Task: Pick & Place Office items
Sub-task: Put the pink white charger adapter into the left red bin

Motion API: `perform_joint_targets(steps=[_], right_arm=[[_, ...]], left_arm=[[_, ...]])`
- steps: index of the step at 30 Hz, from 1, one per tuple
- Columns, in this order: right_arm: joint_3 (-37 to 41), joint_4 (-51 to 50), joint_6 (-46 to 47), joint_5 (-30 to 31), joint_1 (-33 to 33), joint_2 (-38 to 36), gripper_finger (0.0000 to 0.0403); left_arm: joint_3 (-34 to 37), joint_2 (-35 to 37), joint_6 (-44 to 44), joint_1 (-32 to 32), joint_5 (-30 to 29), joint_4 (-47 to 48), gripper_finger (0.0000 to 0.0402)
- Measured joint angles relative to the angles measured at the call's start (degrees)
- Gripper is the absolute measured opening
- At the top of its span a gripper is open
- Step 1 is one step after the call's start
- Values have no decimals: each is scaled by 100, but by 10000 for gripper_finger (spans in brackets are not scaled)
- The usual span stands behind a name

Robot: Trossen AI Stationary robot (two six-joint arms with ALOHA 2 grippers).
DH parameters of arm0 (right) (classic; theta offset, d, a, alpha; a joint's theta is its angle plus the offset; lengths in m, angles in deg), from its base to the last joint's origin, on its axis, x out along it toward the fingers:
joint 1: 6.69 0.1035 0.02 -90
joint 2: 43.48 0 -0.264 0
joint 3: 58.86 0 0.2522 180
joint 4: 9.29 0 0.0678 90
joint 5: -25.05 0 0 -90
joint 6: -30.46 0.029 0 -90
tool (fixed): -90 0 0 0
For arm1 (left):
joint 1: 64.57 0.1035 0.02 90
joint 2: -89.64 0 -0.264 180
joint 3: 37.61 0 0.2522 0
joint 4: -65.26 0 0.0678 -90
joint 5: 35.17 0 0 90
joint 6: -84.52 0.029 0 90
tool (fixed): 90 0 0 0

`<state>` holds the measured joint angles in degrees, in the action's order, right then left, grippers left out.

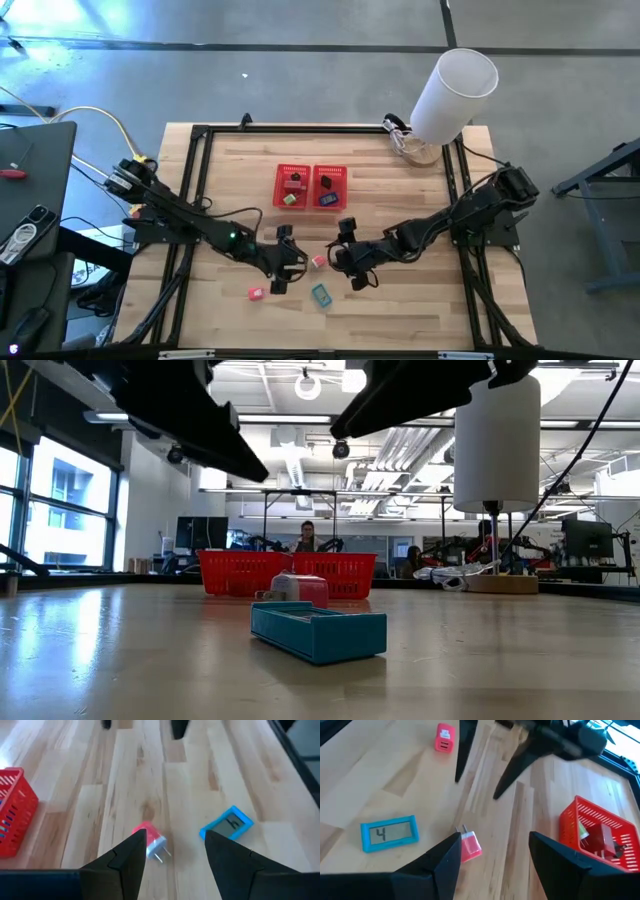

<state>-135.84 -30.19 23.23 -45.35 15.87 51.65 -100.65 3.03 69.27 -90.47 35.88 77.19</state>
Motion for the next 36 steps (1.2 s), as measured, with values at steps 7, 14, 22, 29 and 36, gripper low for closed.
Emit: perform_joint_targets(steps=[7,14,22,29,36], right_arm=[[2,-57,22,2,33,0,219],[2,-76,307,45,245,-2,219],[2,-28,297,528,484,-23,219],[2,-23,298,555,486,-23,219],[2,-7,296,555,484,-24,219]], left_arm=[[0,-753,-217,29,-744,-1200,195],[-9,-1192,-341,29,-1045,-1657,195],[-13,-1423,-578,27,-1319,-1680,195],[-11,-1605,-768,8,-1410,-1616,195],[-14,-1788,-905,12,-1378,-1602,195]])
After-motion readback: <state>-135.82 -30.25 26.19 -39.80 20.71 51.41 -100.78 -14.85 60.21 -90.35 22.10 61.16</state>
